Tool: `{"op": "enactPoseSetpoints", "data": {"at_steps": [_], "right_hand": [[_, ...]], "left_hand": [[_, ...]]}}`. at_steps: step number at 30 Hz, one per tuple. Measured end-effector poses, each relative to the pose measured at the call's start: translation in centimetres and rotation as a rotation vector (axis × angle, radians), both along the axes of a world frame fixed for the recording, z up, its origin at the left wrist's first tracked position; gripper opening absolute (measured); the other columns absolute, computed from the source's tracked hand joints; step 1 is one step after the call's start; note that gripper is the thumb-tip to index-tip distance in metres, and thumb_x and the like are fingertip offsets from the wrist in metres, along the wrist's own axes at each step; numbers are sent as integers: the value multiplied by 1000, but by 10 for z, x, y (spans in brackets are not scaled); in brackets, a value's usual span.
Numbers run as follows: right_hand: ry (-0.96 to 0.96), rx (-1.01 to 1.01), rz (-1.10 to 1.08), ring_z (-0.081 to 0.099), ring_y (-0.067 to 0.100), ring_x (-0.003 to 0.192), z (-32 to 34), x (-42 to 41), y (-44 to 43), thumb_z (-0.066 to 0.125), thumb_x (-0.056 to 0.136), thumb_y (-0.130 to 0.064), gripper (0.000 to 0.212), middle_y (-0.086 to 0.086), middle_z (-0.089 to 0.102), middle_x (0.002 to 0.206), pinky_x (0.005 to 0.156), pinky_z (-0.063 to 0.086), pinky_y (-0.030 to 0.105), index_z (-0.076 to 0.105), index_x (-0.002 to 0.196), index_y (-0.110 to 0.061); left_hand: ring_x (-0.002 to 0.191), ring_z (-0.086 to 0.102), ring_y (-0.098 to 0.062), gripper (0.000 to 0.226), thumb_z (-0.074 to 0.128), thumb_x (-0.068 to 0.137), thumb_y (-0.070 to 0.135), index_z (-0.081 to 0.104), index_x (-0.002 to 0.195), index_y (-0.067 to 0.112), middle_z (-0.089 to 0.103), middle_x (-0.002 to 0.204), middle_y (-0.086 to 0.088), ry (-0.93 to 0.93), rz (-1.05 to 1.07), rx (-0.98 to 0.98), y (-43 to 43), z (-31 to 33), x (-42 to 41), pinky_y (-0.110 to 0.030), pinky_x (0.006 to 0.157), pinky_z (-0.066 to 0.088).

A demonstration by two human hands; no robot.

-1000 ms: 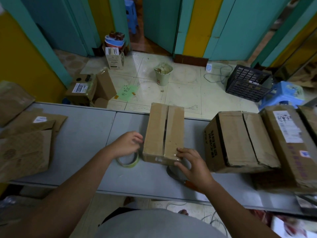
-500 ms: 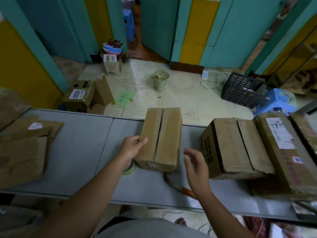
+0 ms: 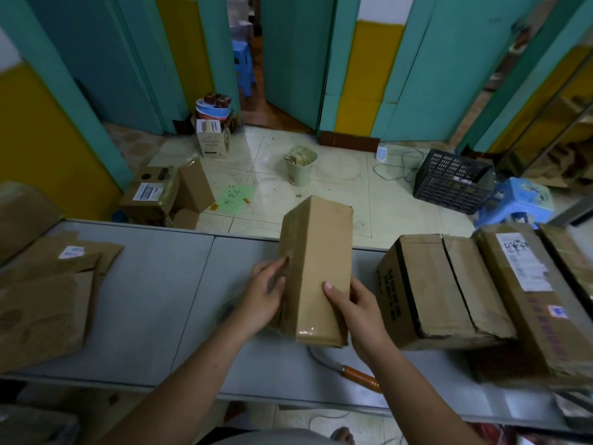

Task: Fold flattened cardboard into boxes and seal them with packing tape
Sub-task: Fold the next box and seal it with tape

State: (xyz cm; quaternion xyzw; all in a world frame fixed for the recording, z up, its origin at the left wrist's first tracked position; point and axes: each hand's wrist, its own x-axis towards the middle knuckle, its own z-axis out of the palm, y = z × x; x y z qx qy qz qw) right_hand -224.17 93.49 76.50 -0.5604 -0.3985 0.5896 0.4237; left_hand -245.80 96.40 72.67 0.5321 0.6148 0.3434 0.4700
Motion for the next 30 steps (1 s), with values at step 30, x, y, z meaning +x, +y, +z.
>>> {"op": "enactPoseSetpoints", "data": {"at_steps": [30], "right_hand": [[-587, 112, 21, 62, 2, 121, 7, 45, -27, 56, 106, -32, 39, -16, 62, 132, 99, 58, 31, 44, 141, -44]], "left_hand": [[137, 53, -18, 61, 59, 106, 42, 35, 162, 41, 53, 148, 8, -422, 59, -299, 5, -4, 43, -42, 115, 46]]}}
